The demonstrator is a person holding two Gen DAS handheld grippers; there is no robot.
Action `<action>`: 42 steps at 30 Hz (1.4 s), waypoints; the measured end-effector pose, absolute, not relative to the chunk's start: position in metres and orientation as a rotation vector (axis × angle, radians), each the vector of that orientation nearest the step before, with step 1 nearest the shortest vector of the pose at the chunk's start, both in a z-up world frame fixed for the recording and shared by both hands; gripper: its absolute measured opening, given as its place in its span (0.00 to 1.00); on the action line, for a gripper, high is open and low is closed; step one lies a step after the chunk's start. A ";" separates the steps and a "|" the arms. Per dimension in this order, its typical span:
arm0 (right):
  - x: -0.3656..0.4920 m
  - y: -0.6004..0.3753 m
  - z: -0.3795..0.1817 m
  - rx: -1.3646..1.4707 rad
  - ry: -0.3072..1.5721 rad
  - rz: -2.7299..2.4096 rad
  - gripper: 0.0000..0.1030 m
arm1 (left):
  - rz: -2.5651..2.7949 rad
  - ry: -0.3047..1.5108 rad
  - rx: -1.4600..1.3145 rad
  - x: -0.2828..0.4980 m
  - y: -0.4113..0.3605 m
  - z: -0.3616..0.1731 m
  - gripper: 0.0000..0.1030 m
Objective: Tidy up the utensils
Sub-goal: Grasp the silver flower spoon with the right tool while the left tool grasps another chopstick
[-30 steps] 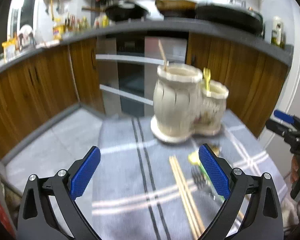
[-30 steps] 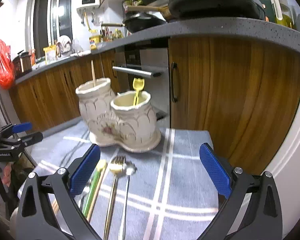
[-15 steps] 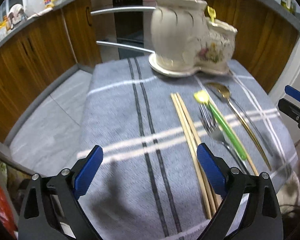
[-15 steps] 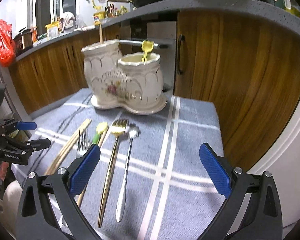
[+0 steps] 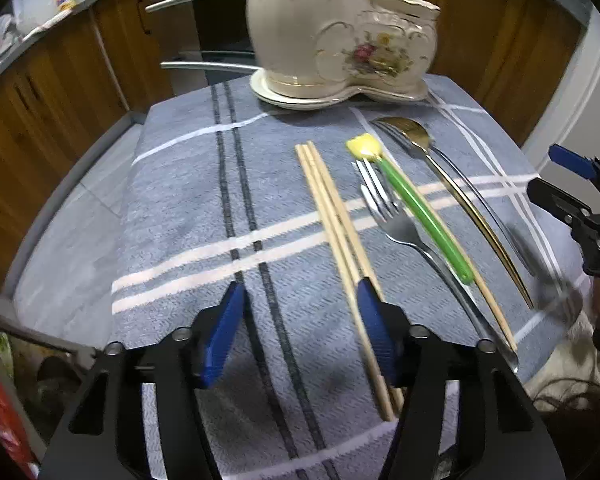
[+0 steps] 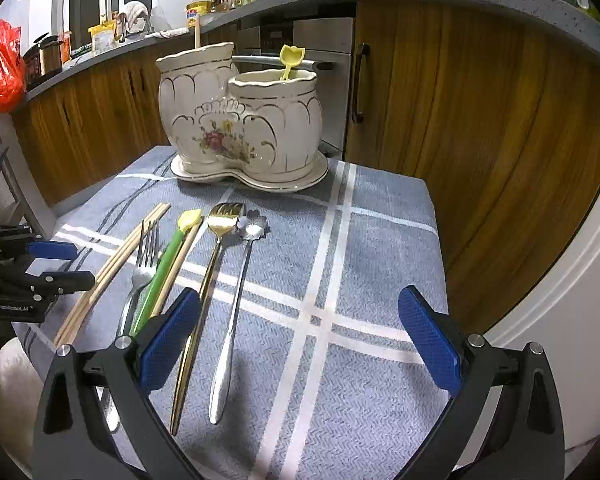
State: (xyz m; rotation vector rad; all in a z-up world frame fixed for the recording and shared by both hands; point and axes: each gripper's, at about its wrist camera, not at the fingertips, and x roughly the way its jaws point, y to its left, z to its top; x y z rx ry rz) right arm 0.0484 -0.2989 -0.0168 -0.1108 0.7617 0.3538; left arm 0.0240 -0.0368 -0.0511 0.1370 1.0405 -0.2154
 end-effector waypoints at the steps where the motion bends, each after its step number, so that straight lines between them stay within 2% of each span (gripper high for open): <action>1: 0.048 -0.299 -0.017 -0.113 0.764 0.355 0.95 | -0.215 1.043 0.154 0.023 -0.039 -0.050 0.50; 15: 0.047 -0.294 -0.021 -0.158 0.794 0.373 0.94 | -0.247 1.087 0.211 0.029 -0.047 -0.050 0.28; 17: 0.046 -0.293 -0.022 -0.161 0.801 0.382 0.93 | -0.245 1.084 0.235 0.029 -0.052 -0.052 0.20; 19: 0.045 -0.292 -0.022 -0.169 0.801 0.388 0.93 | -0.254 1.084 0.254 0.029 -0.054 -0.052 0.07; 24: 0.044 -0.291 -0.023 -0.162 0.816 0.416 0.88 | -0.271 1.093 0.262 0.027 -0.046 -0.051 0.06; 27: 0.047 -0.289 -0.028 -0.153 0.861 0.440 0.73 | -0.251 1.093 0.258 0.026 -0.037 -0.051 0.05; 29: 0.053 -0.286 -0.034 -0.148 0.921 0.458 0.51 | -0.239 1.093 0.252 0.028 -0.033 -0.051 0.05; 32: 0.060 -0.277 -0.042 -0.151 0.995 0.490 0.36 | -0.235 1.093 0.255 0.027 -0.032 -0.051 0.05; 38: 0.068 -0.258 -0.041 -0.227 1.037 0.509 0.22 | -0.237 1.095 0.255 0.027 -0.033 -0.051 0.05; 42: 0.079 -0.249 -0.041 -0.242 1.064 0.515 0.20 | -0.239 1.091 0.242 0.029 -0.033 -0.051 0.05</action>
